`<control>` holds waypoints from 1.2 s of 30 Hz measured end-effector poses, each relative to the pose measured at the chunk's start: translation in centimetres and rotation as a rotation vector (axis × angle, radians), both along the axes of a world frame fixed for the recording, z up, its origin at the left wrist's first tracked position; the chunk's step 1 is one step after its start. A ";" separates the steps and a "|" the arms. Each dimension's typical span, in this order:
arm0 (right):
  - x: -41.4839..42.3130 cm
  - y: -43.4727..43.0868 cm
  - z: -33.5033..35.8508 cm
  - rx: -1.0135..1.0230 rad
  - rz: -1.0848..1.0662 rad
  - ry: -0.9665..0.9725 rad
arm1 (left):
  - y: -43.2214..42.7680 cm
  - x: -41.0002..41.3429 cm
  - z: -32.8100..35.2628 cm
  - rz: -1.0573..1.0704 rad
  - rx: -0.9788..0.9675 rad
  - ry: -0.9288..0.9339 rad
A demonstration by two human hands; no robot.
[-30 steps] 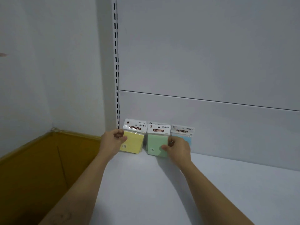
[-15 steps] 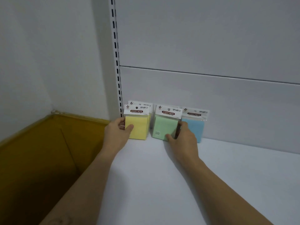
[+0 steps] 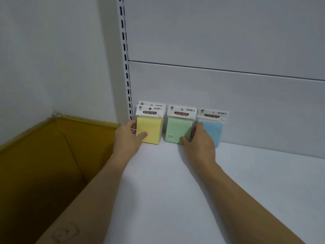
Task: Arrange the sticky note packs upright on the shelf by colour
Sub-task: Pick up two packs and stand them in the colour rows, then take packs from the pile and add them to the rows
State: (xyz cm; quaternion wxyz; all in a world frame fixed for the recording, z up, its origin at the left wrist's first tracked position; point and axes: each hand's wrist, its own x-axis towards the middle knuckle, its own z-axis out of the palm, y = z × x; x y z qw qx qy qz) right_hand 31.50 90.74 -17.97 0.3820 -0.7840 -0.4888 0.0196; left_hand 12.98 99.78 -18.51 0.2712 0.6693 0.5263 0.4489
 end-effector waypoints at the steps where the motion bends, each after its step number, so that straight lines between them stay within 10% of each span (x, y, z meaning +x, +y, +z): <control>1: -0.1 0.0 0.0 -0.007 -0.001 -0.014 | -0.1 0.0 0.0 0.002 0.010 0.012; 20: 4.8 -5.9 7.0 -0.070 0.022 -0.581 | -5.0 3.6 5.1 -0.153 0.462 0.562; 36: 18.7 -23.6 12.0 -0.198 -0.295 -0.560 | -18.3 22.2 11.9 -0.548 0.714 0.608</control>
